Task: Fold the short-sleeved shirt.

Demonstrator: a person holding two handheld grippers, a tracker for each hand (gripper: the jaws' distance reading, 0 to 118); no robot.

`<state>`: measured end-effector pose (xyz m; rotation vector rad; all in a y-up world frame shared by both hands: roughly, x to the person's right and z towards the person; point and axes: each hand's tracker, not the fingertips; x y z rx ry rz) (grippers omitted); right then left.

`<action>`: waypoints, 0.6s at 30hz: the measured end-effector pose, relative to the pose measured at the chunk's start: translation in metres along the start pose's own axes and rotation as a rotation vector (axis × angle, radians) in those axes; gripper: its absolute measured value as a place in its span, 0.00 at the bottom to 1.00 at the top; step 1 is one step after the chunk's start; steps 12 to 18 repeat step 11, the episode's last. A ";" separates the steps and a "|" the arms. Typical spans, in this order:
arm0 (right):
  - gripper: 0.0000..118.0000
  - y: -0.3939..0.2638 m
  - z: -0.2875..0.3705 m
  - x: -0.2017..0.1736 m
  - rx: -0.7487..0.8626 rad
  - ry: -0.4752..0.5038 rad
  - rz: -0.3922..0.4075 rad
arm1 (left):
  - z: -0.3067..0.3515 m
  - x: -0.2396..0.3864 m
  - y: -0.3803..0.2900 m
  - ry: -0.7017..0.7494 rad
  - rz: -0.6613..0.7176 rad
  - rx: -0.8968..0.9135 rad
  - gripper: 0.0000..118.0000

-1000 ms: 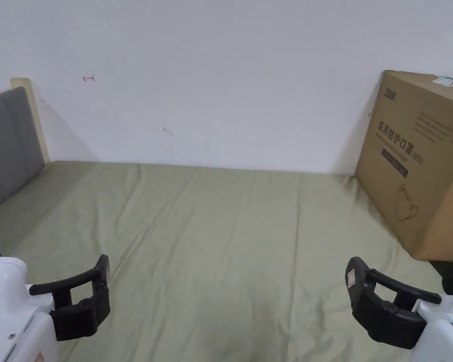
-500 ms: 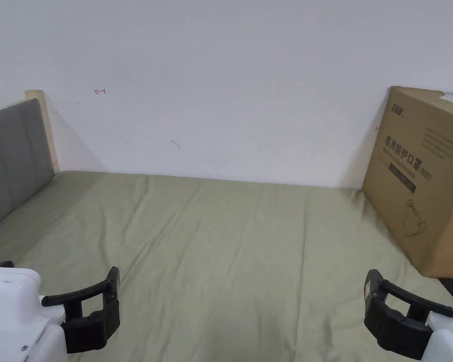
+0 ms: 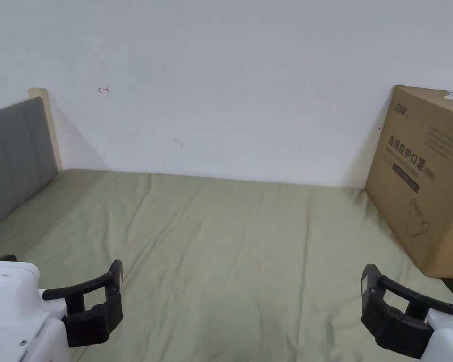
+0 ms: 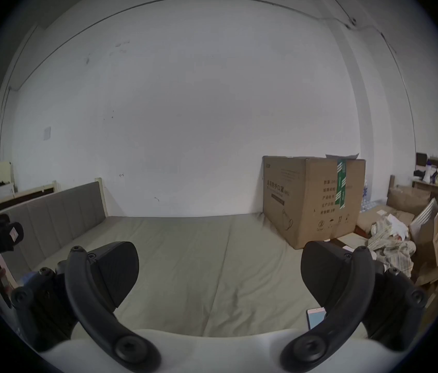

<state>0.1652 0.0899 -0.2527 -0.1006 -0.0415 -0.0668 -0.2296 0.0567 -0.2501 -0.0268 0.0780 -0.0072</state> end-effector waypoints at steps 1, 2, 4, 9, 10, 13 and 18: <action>1.00 0.000 0.000 -0.002 0.011 -0.030 0.008 | 0.000 -0.001 0.000 0.000 0.004 -0.001 1.00; 1.00 0.000 0.000 -0.003 0.023 -0.049 0.013 | 0.001 -0.001 0.000 0.000 0.008 -0.001 1.00; 1.00 -0.001 0.002 -0.004 0.036 -0.050 0.046 | 0.000 -0.002 0.000 0.002 0.001 -0.004 1.00; 1.00 -0.001 0.002 -0.007 0.021 -0.041 0.068 | 0.001 -0.001 0.000 0.006 -0.006 -0.004 1.00; 1.00 -0.002 0.002 -0.007 0.016 -0.040 0.068 | 0.001 -0.001 0.000 0.008 -0.002 -0.002 1.00; 1.00 -0.002 0.002 -0.007 0.014 -0.038 0.067 | 0.000 -0.002 0.000 0.009 0.001 -0.003 1.00; 1.00 -0.002 0.002 -0.007 0.014 -0.038 0.067 | 0.000 -0.002 0.000 0.009 0.001 -0.003 1.00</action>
